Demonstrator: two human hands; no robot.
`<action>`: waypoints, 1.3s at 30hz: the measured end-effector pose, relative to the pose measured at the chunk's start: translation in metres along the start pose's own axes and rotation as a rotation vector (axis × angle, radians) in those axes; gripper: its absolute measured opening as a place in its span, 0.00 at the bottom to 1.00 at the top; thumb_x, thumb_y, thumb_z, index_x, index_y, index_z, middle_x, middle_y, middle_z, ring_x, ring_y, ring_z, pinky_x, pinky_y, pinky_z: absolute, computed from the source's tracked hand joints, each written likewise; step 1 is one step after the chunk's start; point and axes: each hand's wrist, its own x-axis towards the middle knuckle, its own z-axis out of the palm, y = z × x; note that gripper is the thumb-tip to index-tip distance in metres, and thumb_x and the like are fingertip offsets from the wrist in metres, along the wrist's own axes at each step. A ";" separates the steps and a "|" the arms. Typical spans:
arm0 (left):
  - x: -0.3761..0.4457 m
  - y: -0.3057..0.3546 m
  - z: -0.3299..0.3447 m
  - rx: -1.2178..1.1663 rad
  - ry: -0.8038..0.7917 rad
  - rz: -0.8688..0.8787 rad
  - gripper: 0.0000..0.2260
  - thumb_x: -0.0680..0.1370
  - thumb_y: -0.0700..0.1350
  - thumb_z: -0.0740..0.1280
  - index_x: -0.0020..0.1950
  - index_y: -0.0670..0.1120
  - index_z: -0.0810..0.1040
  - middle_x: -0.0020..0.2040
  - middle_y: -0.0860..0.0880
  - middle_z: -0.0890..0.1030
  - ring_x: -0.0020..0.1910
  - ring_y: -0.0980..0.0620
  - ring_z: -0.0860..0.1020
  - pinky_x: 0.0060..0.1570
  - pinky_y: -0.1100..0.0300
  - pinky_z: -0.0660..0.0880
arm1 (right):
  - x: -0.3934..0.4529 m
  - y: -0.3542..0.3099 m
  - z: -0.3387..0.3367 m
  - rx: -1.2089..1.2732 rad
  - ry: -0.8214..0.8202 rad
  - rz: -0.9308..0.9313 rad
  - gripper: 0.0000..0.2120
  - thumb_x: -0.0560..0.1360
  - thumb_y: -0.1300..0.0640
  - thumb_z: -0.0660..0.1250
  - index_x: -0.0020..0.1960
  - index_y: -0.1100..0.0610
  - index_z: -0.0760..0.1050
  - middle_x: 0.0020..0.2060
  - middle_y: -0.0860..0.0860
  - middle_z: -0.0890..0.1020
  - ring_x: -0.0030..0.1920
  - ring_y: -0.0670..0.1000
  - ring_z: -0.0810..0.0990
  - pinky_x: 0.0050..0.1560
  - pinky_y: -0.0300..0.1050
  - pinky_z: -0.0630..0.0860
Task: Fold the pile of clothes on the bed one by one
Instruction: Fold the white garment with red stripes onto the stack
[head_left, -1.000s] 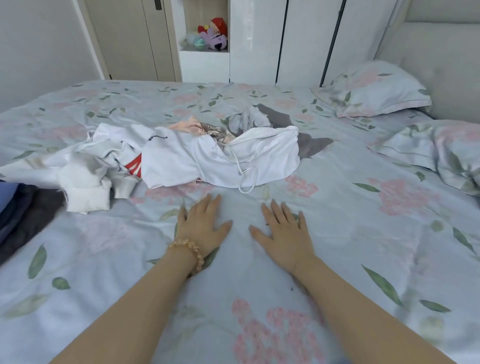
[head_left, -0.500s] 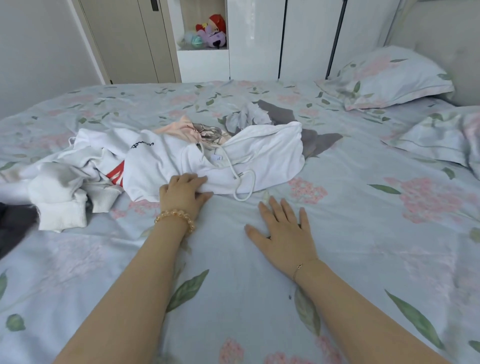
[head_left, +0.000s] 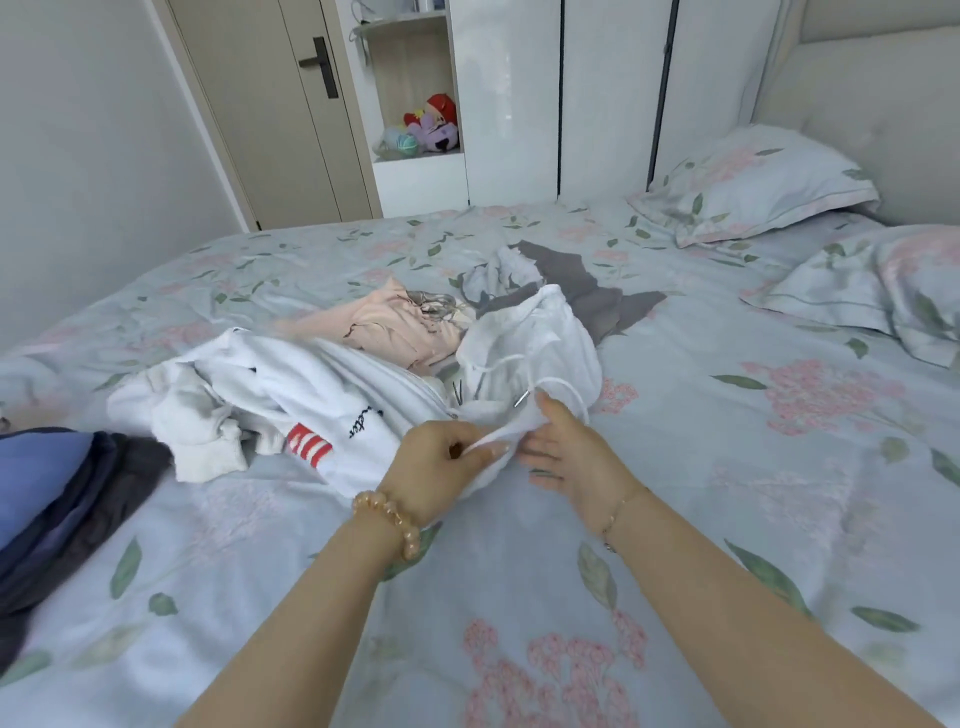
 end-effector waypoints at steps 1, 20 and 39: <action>-0.013 0.008 0.009 -0.042 -0.024 0.007 0.19 0.76 0.49 0.70 0.28 0.45 0.68 0.26 0.55 0.62 0.28 0.57 0.60 0.30 0.62 0.57 | -0.005 0.002 0.003 0.027 0.020 -0.004 0.19 0.76 0.41 0.65 0.52 0.57 0.80 0.48 0.55 0.85 0.51 0.54 0.83 0.58 0.52 0.78; -0.008 -0.032 -0.012 0.539 -0.071 0.146 0.21 0.73 0.60 0.57 0.59 0.52 0.79 0.50 0.55 0.76 0.57 0.47 0.74 0.60 0.55 0.63 | -0.051 -0.021 -0.077 0.286 0.393 -0.185 0.16 0.80 0.57 0.62 0.64 0.65 0.73 0.55 0.59 0.80 0.55 0.56 0.79 0.52 0.48 0.74; -0.075 0.065 0.053 0.306 -0.434 0.150 0.16 0.80 0.52 0.62 0.36 0.48 0.63 0.32 0.52 0.66 0.33 0.57 0.66 0.35 0.64 0.61 | -0.062 0.004 -0.102 0.504 0.204 0.150 0.09 0.77 0.56 0.66 0.51 0.61 0.78 0.45 0.58 0.82 0.47 0.57 0.80 0.48 0.53 0.77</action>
